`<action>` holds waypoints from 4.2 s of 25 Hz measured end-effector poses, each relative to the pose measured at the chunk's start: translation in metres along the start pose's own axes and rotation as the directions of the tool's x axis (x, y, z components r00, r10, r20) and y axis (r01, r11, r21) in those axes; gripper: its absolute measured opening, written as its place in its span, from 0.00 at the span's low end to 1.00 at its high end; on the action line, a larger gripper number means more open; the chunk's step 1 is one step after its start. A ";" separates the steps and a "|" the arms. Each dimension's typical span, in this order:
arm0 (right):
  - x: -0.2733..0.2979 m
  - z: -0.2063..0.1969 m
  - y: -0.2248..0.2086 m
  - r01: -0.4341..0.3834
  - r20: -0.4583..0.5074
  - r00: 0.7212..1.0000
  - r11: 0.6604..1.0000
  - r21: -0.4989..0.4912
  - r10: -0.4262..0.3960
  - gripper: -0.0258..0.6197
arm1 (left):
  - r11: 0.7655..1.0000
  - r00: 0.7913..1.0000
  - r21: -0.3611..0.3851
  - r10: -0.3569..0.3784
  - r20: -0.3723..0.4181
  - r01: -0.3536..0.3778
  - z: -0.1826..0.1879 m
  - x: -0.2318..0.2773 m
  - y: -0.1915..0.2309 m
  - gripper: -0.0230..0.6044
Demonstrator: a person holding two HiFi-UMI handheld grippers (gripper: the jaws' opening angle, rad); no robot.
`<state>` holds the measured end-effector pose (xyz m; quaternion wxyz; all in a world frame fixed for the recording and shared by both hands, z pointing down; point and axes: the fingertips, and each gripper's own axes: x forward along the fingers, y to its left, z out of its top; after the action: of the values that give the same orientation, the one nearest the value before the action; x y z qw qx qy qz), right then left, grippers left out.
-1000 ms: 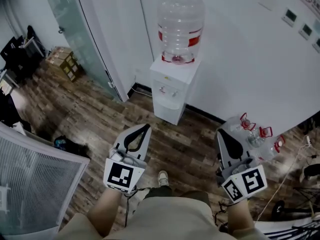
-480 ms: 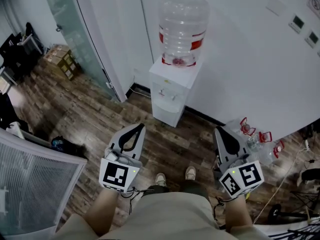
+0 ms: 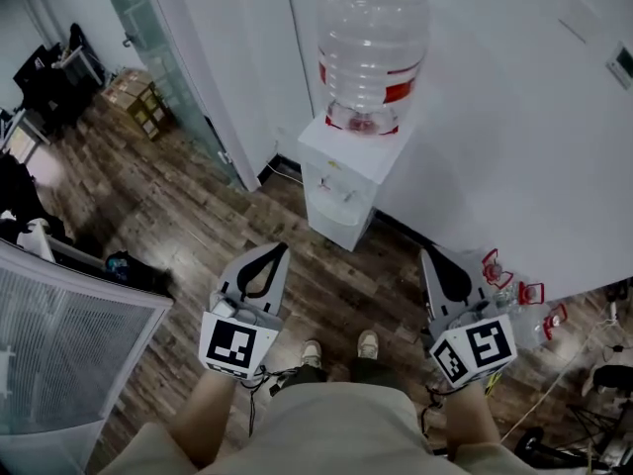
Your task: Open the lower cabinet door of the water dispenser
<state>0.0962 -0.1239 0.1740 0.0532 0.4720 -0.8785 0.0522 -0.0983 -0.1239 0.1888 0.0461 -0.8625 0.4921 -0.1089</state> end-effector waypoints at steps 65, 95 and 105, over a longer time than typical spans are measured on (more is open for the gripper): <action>0.360 -0.684 -0.176 0.020 -0.273 0.962 0.996 0.083 0.003 0.52 | 0.995 0.986 -0.101 -0.005 -0.164 -0.012 -0.558 0.302 -0.033 0.05; 0.357 -0.730 -0.143 0.177 -0.446 0.887 0.980 0.093 -0.118 0.39 | 0.932 0.965 -0.344 0.022 -0.261 -0.114 -0.616 0.257 -0.002 0.05; 0.350 -0.742 0.003 -0.037 -0.559 0.822 0.989 0.141 0.111 0.31 | 0.917 0.931 -0.345 0.069 -0.358 -0.201 -0.625 0.180 0.034 0.05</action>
<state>-0.0656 -0.3058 0.9575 0.2793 0.4031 -0.8360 0.2460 -0.1838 -0.2783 0.8156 -0.1976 -0.7868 0.5635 -0.1558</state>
